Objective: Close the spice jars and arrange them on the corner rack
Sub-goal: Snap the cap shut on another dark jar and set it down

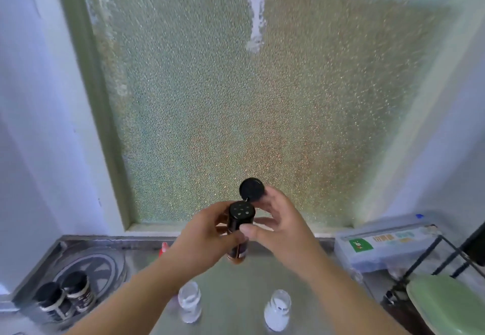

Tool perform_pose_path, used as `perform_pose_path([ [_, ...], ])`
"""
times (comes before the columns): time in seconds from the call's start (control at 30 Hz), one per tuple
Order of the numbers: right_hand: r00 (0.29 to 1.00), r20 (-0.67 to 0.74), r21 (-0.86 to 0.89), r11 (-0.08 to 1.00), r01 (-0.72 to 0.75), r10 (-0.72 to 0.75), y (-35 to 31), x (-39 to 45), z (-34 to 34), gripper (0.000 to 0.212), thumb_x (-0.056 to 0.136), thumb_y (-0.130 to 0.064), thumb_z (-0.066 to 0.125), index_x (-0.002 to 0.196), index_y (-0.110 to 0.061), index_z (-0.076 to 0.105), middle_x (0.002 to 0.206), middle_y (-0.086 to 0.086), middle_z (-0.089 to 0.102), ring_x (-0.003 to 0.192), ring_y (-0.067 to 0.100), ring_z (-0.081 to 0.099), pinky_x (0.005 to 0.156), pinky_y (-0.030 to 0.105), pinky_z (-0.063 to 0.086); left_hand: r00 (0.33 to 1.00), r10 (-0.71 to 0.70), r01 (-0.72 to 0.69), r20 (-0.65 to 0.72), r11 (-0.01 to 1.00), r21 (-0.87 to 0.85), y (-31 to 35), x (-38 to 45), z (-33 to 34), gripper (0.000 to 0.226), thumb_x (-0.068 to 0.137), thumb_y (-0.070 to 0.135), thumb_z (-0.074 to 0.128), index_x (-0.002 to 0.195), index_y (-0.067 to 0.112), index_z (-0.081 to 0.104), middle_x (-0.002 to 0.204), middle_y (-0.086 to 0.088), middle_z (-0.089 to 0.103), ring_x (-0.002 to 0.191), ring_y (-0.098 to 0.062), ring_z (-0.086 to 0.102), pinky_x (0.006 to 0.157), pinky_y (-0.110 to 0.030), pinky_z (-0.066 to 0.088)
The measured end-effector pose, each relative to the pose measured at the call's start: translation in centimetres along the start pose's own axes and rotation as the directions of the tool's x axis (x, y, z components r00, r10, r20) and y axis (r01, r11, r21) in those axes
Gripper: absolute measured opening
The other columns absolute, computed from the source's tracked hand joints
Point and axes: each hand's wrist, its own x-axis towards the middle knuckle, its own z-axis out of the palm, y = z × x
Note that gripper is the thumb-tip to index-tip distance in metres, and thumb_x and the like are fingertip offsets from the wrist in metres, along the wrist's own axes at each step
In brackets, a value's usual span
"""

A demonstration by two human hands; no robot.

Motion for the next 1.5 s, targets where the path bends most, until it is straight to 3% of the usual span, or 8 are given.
perform_pose_path([
  [0.3, 0.968, 0.094, -0.179, 0.953, 0.246, -0.232, -4.7, -1.0, -0.3, 0.046, 0.078, -0.022, 0.072, 0.114, -0.042, 0.052, 0.116, -0.025, 0.060, 0.110, -0.006, 0.053, 0.096, 0.020, 0.042, 0.999, 0.009, -0.002, -0.037, 0.985, 0.175, 4.0, -2.4, -2.9, 0.030, 0.066, 0.039, 0.068, 0.092, 0.026, 0.063, 0.083, 0.001, 0.070, 0.080, -0.012, 0.066, 0.079, -0.035, 0.055],
  [0.6, 0.865, 0.226, -0.469, 0.728, 0.499, -0.447, -5.8, -1.8, -0.4, 0.021, 0.089, -0.027, 0.058, 0.109, -0.021, 0.064, 0.110, -0.013, 0.061, 0.105, -0.003, 0.053, 0.092, 0.006, 0.036, 0.993, 0.003, 0.010, -0.119, 0.994, 0.108, 4.8, -3.6, -1.8, 0.018, 0.066, 0.026, 0.074, 0.080, 0.016, 0.067, 0.068, -0.011, 0.066, 0.060, -0.011, 0.054, 0.068, -0.039, 0.052],
  [0.83, 0.927, 0.323, -0.386, 0.868, 0.313, -0.190, -7.2, -1.4, -1.1, 0.038, 0.085, -0.030, 0.064, 0.120, -0.033, 0.049, 0.120, -0.012, 0.052, 0.104, 0.003, 0.057, 0.091, 0.028, 0.050, 0.991, 0.007, 0.024, -0.135, 0.975, 0.222, 5.8, -3.2, -2.2, 0.024, 0.066, 0.021, 0.077, 0.083, 0.020, 0.059, 0.065, 0.004, 0.058, 0.054, 0.000, 0.049, 0.059, -0.016, 0.044],
  [1.0, 0.951, 0.309, -0.414, 0.898, 0.150, -0.016, -8.8, -0.4, -1.3, 0.045, 0.083, -0.036, 0.065, 0.123, -0.039, 0.045, 0.120, -0.010, 0.055, 0.094, 0.012, 0.065, 0.093, 0.034, 0.048, 0.962, 0.038, 0.031, -0.272, 0.969, 0.245, 6.6, -3.2, -1.8, 0.062, 0.053, 0.030, 0.085, 0.094, 0.024, 0.039, 0.077, 0.004, 0.062, 0.063, -0.009, 0.055, 0.059, -0.023, 0.046],
  [1.13, 0.964, 0.268, -0.380, 0.918, 0.111, -0.005, -8.1, -0.6, -0.6, 0.043, 0.083, -0.036, 0.064, 0.122, -0.037, 0.047, 0.119, -0.011, 0.055, 0.104, 0.012, 0.061, 0.098, 0.035, 0.045, 0.923, 0.081, 0.049, -0.376, 0.945, 0.323, 6.5, -3.8, -1.1, 0.055, 0.054, 0.036, 0.084, 0.088, 0.017, 0.045, 0.072, 0.011, 0.056, 0.065, -0.011, 0.054, 0.056, -0.024, 0.043],
  [1.3, 0.980, 0.200, -0.291, 0.954, 0.075, -0.016, -7.6, -0.7, -0.4, 0.035, 0.085, -0.034, 0.062, 0.116, -0.038, 0.047, 0.107, -0.016, 0.055, 0.099, 0.005, 0.058, 0.090, 0.026, 0.043, 0.964, -0.042, 0.119, -0.263, 0.951, 0.284, 4.8, -3.9, -2.1, 0.033, 0.060, 0.039, 0.081, 0.078, 0.030, 0.055, 0.066, 0.011, 0.059, 0.056, -0.003, 0.054, 0.057, -0.021, 0.046],
  [1.43, 0.976, 0.215, -0.229, 0.973, 0.016, 0.035, -7.4, 0.3, -1.2, 0.031, 0.071, -0.044, 0.071, 0.096, -0.035, 0.057, 0.100, -0.010, 0.067, 0.091, 0.006, 0.063, 0.089, 0.029, 0.049, 0.973, 0.097, -0.015, -0.211, 0.933, 0.359, 4.4, -4.1, -3.0, 0.028, 0.071, 0.025, 0.073, 0.096, 0.028, 0.061, 0.077, 0.011, 0.061, 0.068, 0.000, 0.053, 0.061, -0.009, 0.037],
  [1.5, 0.964, 0.259, -0.301, 0.953, 0.021, 0.061, -8.1, 0.4, -1.5, 0.030, 0.076, -0.048, 0.066, 0.091, -0.022, 0.062, 0.082, -0.004, 0.071, 0.069, 0.004, 0.065, 0.069, 0.018, 0.051, 0.957, 0.218, -0.108, -0.189, 0.879, 0.464, 4.6, -4.1, -3.3, 0.036, 0.072, 0.026, 0.072, 0.106, 0.024, 0.061, 0.086, 0.006, 0.061, 0.079, -0.008, 0.054, 0.067, -0.008, 0.035],
])
